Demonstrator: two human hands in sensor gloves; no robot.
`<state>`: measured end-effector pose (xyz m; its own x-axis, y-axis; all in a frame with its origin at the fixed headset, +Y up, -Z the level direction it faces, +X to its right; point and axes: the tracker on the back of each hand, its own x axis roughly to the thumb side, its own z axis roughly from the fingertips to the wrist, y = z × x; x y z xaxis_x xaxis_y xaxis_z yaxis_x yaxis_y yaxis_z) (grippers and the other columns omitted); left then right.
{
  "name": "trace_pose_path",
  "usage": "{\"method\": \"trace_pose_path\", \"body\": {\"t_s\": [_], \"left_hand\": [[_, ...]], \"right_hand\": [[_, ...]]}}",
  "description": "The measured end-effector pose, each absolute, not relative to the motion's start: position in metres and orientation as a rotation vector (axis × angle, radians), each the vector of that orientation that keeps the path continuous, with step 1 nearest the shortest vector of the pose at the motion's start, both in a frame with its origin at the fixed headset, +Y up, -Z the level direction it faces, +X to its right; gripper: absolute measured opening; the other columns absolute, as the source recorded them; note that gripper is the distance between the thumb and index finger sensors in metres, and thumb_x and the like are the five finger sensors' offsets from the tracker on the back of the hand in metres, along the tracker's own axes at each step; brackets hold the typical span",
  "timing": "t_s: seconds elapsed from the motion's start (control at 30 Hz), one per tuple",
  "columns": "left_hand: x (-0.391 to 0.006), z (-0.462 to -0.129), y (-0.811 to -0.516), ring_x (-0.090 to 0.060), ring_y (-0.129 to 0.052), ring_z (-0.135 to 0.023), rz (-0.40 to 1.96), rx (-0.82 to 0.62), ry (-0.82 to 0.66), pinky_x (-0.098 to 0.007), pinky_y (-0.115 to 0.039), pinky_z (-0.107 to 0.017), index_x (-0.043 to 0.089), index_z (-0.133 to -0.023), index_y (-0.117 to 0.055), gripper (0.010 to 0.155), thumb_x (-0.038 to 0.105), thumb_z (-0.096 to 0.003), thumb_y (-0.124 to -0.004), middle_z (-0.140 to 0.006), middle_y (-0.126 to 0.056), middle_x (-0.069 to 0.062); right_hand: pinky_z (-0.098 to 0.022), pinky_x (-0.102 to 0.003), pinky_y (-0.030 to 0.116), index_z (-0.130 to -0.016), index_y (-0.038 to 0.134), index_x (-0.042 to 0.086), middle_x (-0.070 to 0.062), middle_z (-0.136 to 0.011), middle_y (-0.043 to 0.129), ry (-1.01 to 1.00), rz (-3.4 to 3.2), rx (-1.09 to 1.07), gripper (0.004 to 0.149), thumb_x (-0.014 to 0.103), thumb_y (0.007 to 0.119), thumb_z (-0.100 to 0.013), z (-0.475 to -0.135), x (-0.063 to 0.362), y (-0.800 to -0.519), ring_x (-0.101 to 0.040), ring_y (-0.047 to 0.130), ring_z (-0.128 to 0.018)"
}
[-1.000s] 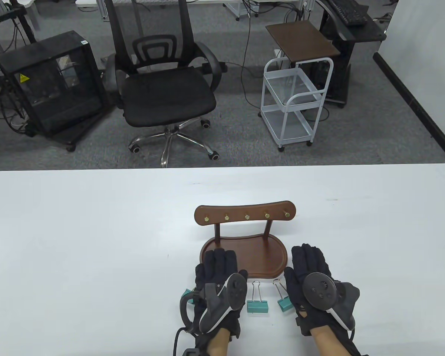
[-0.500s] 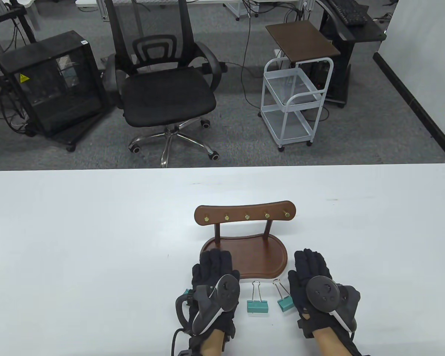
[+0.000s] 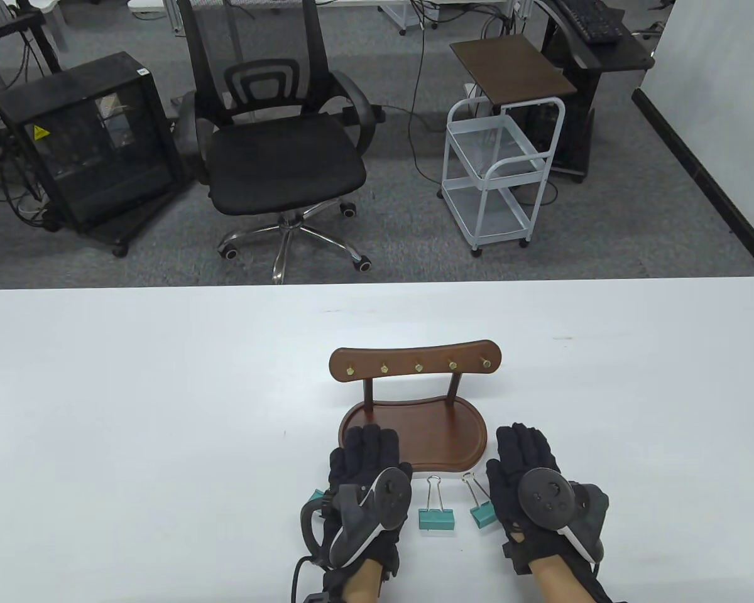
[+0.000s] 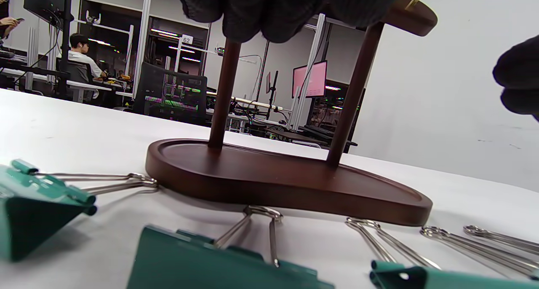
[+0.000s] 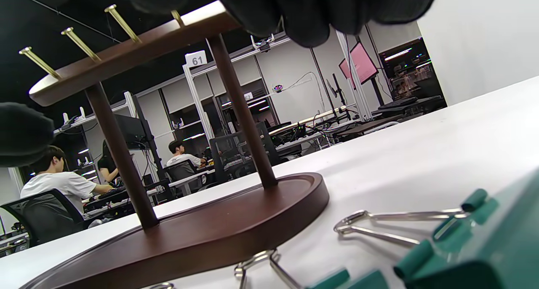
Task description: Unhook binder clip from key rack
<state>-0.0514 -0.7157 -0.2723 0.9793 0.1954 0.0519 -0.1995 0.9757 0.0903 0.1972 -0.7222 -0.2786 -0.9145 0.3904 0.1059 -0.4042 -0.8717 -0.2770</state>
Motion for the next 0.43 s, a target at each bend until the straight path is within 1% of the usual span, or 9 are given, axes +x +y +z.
{"method": "trace_pose_path", "body": {"t_s": [0.43], "left_hand": [[-0.0492,-0.271,-0.7158,-0.025,-0.044,-0.113,0.182,0.096,-0.054,-0.051,-0.046,-0.077,0.032,-0.11,-0.058,0.061,0.055,-0.054,-0.061,-0.119,-0.055,0.002]], "right_hand": [[-0.064,-0.05,0.06,-0.093,0.059,0.021,-0.013,-0.101,0.061,-0.412,2.68,0.056,0.059,0.049,0.064,-0.041,-0.2778,0.1988,-0.7228,-0.04,0.057,-0.091]]}}
